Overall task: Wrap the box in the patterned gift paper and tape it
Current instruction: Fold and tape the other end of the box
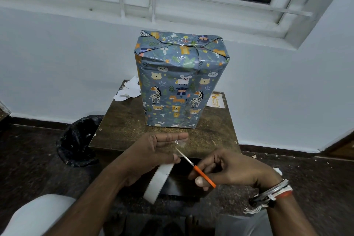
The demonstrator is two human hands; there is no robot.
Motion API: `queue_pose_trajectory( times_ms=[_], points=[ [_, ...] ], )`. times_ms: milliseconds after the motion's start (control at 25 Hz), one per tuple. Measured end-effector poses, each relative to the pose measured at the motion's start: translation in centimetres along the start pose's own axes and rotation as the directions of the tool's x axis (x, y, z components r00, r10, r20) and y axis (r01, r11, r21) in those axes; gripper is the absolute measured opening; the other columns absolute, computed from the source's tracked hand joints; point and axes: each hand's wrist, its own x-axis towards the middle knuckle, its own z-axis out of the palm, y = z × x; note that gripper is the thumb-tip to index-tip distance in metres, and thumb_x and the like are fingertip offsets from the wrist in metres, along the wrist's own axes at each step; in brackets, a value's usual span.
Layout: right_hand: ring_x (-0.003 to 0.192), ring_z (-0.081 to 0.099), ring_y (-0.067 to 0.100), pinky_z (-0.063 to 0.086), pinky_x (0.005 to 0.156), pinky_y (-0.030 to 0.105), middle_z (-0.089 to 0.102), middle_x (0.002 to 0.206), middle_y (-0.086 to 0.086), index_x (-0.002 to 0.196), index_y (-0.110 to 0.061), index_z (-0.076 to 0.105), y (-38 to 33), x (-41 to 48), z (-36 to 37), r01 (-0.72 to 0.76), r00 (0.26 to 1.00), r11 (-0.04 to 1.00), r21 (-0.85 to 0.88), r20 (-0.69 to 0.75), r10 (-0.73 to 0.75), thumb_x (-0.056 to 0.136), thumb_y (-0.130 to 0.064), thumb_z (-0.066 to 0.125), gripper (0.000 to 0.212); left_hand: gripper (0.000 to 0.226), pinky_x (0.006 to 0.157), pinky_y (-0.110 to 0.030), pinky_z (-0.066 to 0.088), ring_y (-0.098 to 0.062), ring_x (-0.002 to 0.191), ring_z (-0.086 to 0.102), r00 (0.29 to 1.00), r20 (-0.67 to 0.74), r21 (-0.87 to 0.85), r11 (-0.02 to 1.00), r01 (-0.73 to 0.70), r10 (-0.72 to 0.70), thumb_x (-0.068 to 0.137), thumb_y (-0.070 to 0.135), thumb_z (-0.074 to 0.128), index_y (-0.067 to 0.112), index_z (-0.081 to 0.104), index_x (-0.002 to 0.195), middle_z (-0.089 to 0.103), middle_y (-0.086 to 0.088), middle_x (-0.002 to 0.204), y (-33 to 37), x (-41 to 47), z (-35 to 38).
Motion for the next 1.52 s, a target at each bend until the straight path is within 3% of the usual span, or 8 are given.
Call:
queue_pose_trajectory(
  times_ms=[160, 320, 440, 840, 1280, 1400, 1440, 1520],
  points=[
    [0.069, 0.065, 0.009, 0.050, 0.071, 0.031, 0.076, 0.075, -0.004, 0.102, -0.027, 0.081, 1.2, -0.3, -0.6, -0.094, 0.971, 0.984, -0.150, -0.234, 0.057, 0.084, -0.043, 0.083, 0.024, 0.065, 0.103, -0.035, 0.053, -0.010, 0.125, 0.062, 1.000, 0.010, 0.003, 1.000, -0.008, 0.008, 0.085, -0.009, 0.073, 0.040, 0.070, 0.127, 0.067, 0.014, 0.134, -0.4, 0.2, -0.3],
    [0.079, 0.066, 0.014, 0.043, 0.062, 0.023, 0.071, 0.083, -0.005, 0.089, -0.027, 0.066, 3.3, 1.0, -1.8, -0.474, 0.701, 0.837, -0.275, -0.693, 0.169, 0.067, -0.043, 0.094, 0.039, 0.068, 0.099, -0.030, 0.054, -0.002, 0.132, 0.055, 0.998, 0.001, -0.036, 0.998, -0.057, 0.057, 0.084, -0.011, 0.074, 0.035, 0.066, 0.133, 0.066, 0.013, 0.136, -0.4, 0.2, -0.4],
    [0.095, 0.068, 0.024, 0.048, 0.075, 0.027, 0.072, 0.101, 0.007, 0.103, -0.019, 0.073, 3.8, 3.0, -2.1, -0.678, 0.581, 0.658, -0.327, -0.788, 0.207, 0.075, -0.039, 0.090, 0.039, 0.069, 0.093, -0.026, 0.055, -0.006, 0.129, 0.059, 0.997, -0.011, -0.072, 0.994, -0.077, 0.076, 0.084, -0.013, 0.072, 0.031, 0.063, 0.137, 0.066, 0.012, 0.136, -0.4, 0.4, -0.4],
    [0.109, 0.069, 0.030, 0.054, 0.091, 0.035, 0.071, 0.117, 0.014, 0.118, -0.009, 0.069, 1.6, 4.4, -0.7, -0.695, 0.642, 0.513, -0.504, -0.756, 0.128, 0.093, -0.015, 0.072, 0.025, 0.077, 0.091, -0.030, 0.057, -0.012, 0.110, 0.071, 0.986, -0.082, -0.117, 0.981, -0.156, 0.147, 0.084, -0.013, 0.072, 0.033, 0.055, 0.143, 0.063, 0.012, 0.141, 0.0, -0.5, -0.3],
    [0.105, 0.069, 0.031, 0.053, 0.086, 0.036, 0.071, 0.113, 0.012, 0.113, -0.011, 0.068, 0.3, 4.2, 0.1, -0.652, 0.644, 0.594, -0.471, -0.758, 0.104, 0.100, -0.024, 0.061, 0.020, 0.082, 0.094, -0.034, 0.056, -0.007, 0.089, 0.070, 0.961, -0.148, -0.105, 0.962, -0.251, 0.234, 0.086, -0.009, 0.073, 0.048, 0.053, 0.141, 0.060, 0.017, 0.143, 1.4, -2.6, 0.5],
    [0.090, 0.073, 0.015, 0.055, 0.078, 0.027, 0.077, 0.094, -0.002, 0.102, -0.021, 0.077, -1.6, 3.3, 0.8, -0.266, 0.587, 0.952, -0.153, -0.809, 0.034, 0.093, -0.033, 0.074, 0.016, 0.086, 0.093, -0.034, 0.057, -0.022, 0.083, 0.067, 0.955, -0.152, -0.108, 0.956, -0.271, 0.253, 0.086, -0.009, 0.073, 0.053, 0.051, 0.142, 0.058, 0.017, 0.145, 2.0, -3.2, 1.0],
    [0.086, 0.073, 0.013, 0.058, 0.079, 0.027, 0.078, 0.090, -0.001, 0.103, -0.019, 0.078, -3.1, 3.0, 1.3, -0.002, 0.614, 0.998, 0.056, -0.788, 0.046, 0.093, -0.030, 0.075, 0.015, 0.088, 0.092, -0.033, 0.056, -0.024, 0.083, 0.068, 0.953, -0.151, -0.112, 0.953, -0.281, 0.263, 0.086, -0.010, 0.073, 0.052, 0.049, 0.144, 0.058, 0.015, 0.146, 2.4, -3.4, 1.3],
    [0.083, 0.072, 0.016, 0.060, 0.077, 0.025, 0.078, 0.089, 0.009, 0.108, -0.008, 0.076, -6.5, 2.2, 2.3, 0.323, 0.673, 0.876, 0.358, -0.737, 0.053, 0.095, -0.017, 0.073, 0.016, 0.090, 0.090, -0.031, 0.056, -0.028, 0.090, 0.072, 0.948, -0.145, -0.113, 0.947, -0.300, 0.283, 0.086, -0.011, 0.072, 0.050, 0.046, 0.147, 0.057, 0.012, 0.147, 3.2, -3.6, 1.8]
  ],
)
